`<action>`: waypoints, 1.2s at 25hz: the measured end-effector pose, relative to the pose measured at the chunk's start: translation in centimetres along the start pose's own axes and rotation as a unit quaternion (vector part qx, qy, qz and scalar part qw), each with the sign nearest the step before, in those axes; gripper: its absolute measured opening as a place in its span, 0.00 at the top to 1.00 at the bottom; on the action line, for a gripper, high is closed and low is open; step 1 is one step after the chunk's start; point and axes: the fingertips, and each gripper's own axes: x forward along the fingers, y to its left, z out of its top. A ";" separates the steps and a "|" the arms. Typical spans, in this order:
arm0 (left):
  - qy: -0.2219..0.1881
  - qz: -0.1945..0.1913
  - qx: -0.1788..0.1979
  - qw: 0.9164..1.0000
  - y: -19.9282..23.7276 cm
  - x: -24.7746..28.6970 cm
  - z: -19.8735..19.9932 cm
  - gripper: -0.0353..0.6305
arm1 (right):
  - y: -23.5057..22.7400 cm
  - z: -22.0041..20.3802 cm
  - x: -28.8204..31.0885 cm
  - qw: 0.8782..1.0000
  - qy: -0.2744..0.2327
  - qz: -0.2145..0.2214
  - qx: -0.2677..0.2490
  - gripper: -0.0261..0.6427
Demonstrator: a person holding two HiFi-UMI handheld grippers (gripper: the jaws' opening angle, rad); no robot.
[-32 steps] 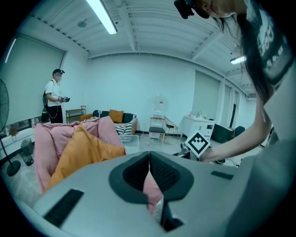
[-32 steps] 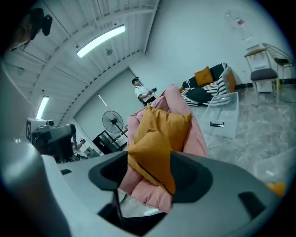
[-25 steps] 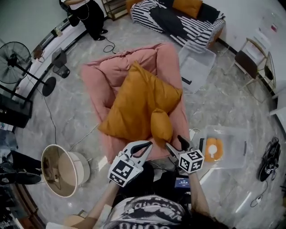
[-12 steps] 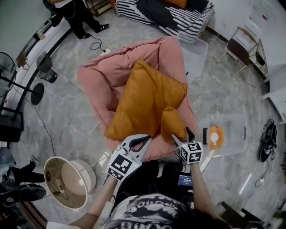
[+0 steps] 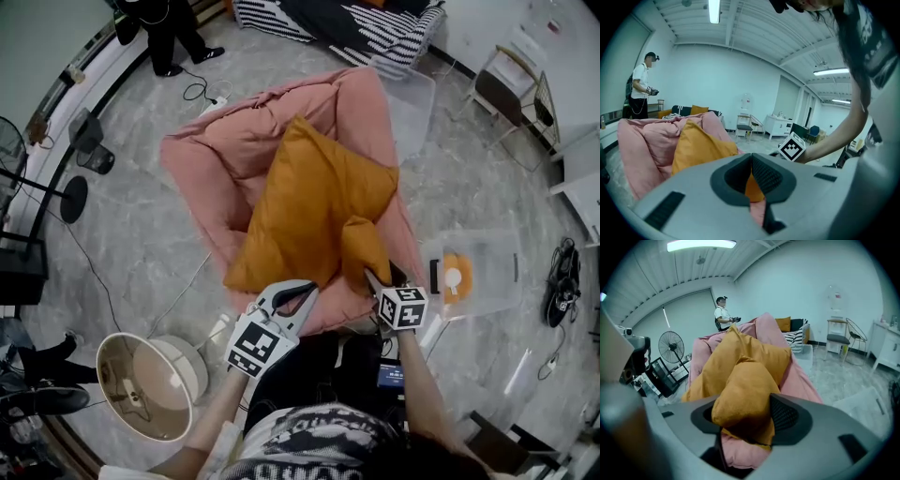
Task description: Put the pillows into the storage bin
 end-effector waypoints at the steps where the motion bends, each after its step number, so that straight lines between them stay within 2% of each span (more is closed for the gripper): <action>1: -0.002 -0.003 0.000 1.000 0.0 0.0 0.1 0.93 | 0.1 0.0 -0.3 1.000 0.001 0.000 0.002 0.57; 9: -0.016 -0.030 0.013 0.999 -0.5 1.2 1.3 0.93 | 0.1 2.3 -4.8 0.998 -0.032 0.015 0.054 0.60; 18: -0.023 -0.092 0.035 0.995 -4.8 4.1 3.2 0.93 | -3.0 4.8 -12.6 0.994 -0.080 -0.020 0.073 0.60; 26: -0.020 -0.166 0.065 0.984 -11.5 9.0 4.7 0.93 | -9.1 5.4 -21.1 0.976 -0.154 -0.048 0.147 0.61; 30: -0.014 -0.189 0.083 0.978 -15.4 11.5 5.3 0.93 | -13.0 5.3 -25.7 0.963 -0.196 -0.054 0.179 0.61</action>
